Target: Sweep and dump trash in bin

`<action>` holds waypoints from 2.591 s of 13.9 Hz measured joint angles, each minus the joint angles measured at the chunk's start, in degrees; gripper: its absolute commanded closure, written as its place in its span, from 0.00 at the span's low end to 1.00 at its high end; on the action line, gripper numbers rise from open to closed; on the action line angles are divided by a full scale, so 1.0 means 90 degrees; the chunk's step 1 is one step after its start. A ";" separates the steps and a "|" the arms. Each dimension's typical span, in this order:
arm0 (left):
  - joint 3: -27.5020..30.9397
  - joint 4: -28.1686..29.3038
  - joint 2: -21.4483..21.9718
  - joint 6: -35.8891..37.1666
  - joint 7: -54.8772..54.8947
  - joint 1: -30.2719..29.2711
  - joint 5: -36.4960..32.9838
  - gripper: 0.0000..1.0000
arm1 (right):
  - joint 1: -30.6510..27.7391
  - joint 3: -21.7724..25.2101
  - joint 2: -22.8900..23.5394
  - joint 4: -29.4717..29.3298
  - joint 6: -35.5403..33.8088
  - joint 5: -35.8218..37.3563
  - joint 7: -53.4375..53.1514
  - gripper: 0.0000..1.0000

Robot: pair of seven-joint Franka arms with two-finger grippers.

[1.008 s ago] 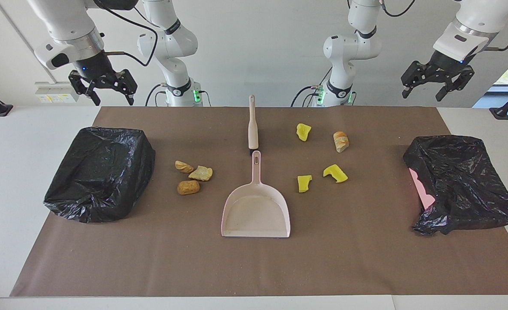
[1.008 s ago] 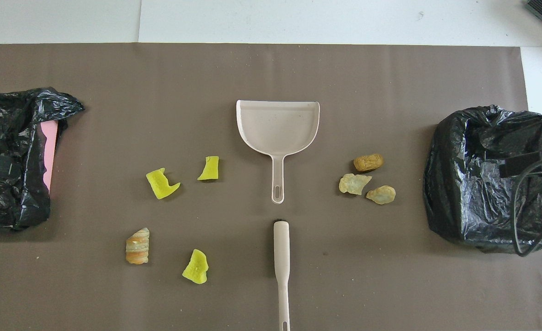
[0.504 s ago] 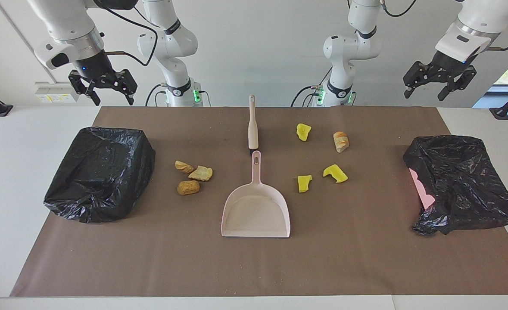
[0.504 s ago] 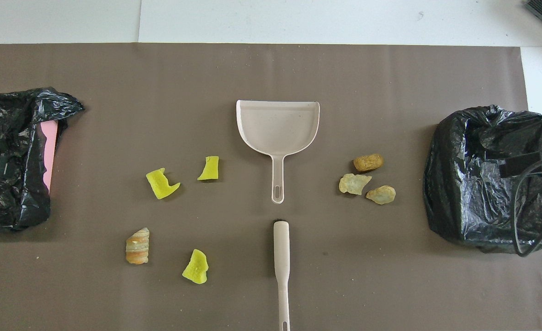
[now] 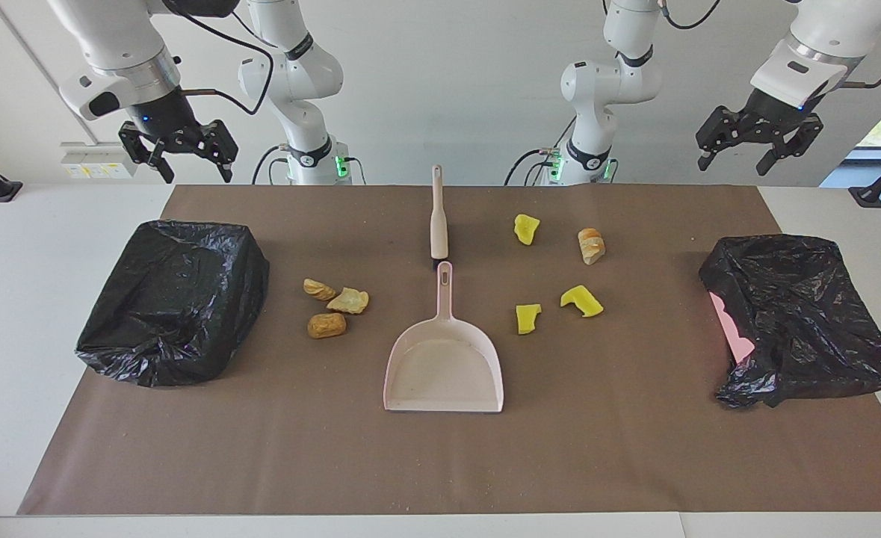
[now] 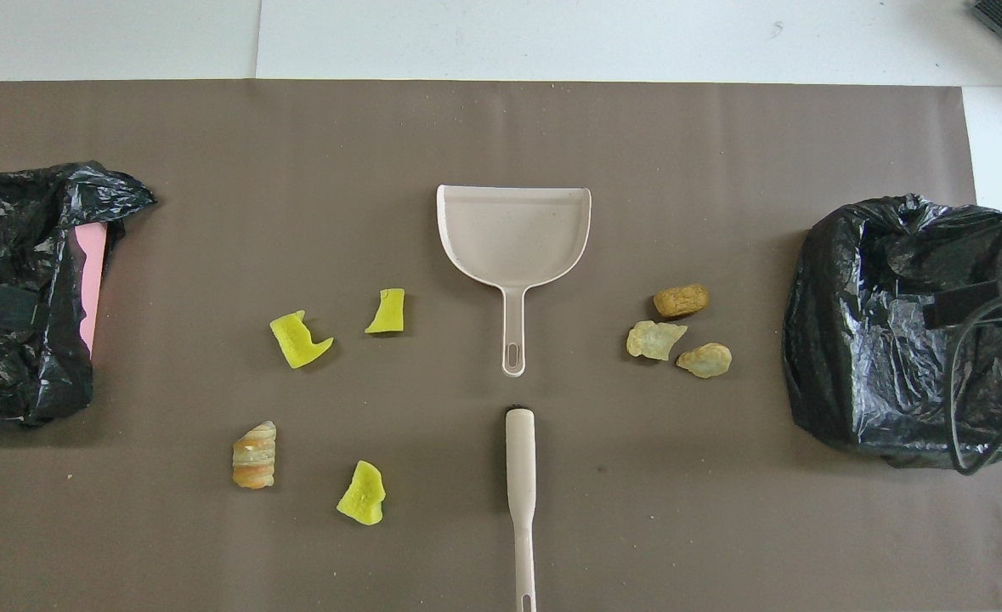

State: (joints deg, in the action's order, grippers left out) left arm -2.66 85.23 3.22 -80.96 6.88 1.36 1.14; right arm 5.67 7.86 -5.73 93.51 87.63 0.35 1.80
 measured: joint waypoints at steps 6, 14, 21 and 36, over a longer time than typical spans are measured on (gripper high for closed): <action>-0.0213 0.0188 0.0100 -0.0001 0.0000 0.0264 0.0006 0.00 | 0.0000 0.0000 -0.0003 0.0011 -0.0001 0.0000 0.0000 0.00; -0.0275 0.1376 0.0635 -0.0545 -0.1442 0.1739 0.0113 0.00 | 0.0012 -0.0013 -0.0071 0.0125 0.0005 0.0000 0.0000 0.00; -0.0324 0.2947 0.0659 -0.2174 -0.3746 0.3735 0.0178 0.00 | 0.0013 -0.0015 -0.0073 0.0170 0.0005 0.0000 0.0001 0.00; -0.0346 0.5149 -0.0140 -0.5202 -0.6264 0.6292 0.0535 0.04 | 0.0013 -0.0015 -0.0095 0.0213 0.0005 0.0000 0.0004 0.00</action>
State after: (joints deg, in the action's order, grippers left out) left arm -5.77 131.57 1.97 -127.77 -49.50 57.99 5.95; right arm 5.78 7.72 -6.58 95.43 87.68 0.35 1.84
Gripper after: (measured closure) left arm 0.004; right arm 0.000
